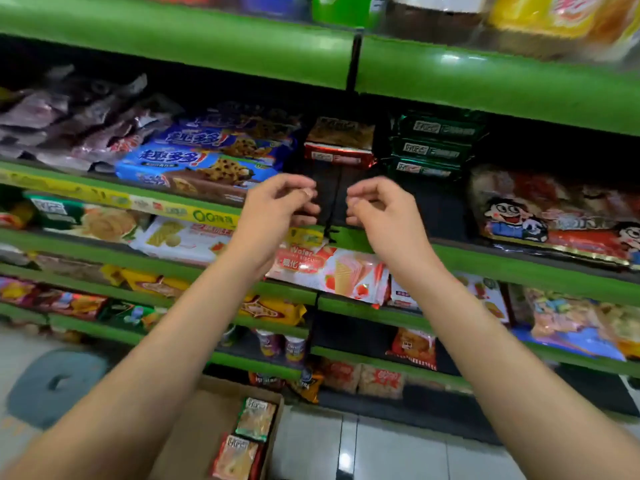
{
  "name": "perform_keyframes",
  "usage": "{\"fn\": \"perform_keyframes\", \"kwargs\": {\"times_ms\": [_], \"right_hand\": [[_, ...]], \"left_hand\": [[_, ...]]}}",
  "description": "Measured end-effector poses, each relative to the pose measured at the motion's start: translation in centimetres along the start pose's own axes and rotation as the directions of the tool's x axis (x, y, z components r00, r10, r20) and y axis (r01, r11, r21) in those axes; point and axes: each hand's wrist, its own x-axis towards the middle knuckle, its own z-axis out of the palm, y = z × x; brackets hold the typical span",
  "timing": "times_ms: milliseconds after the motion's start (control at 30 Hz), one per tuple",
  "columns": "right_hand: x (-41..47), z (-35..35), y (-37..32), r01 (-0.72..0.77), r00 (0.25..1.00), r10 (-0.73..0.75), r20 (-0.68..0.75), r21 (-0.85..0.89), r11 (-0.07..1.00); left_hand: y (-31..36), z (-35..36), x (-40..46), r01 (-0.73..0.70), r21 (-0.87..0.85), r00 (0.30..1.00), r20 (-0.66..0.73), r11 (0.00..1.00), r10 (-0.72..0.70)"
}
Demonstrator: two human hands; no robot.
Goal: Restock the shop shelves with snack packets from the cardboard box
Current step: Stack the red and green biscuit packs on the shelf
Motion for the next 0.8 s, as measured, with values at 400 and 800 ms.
{"fn": "perform_keyframes", "kwargs": {"times_ms": [400,800], "right_hand": [[-7.4,24.2,7.1,-0.221,0.748,0.202,0.632,-0.05,0.974],[-17.1,39.5,39.3,-0.293,0.404,0.642,0.651,-0.573,0.766]], "left_hand": [[-11.9,-23.1,-14.5,0.257,-0.215,0.77,-0.543,0.942,-0.334],[-44.9,-34.6,-28.9,0.61,-0.52,0.192,-0.635,0.598,-0.748]]}}
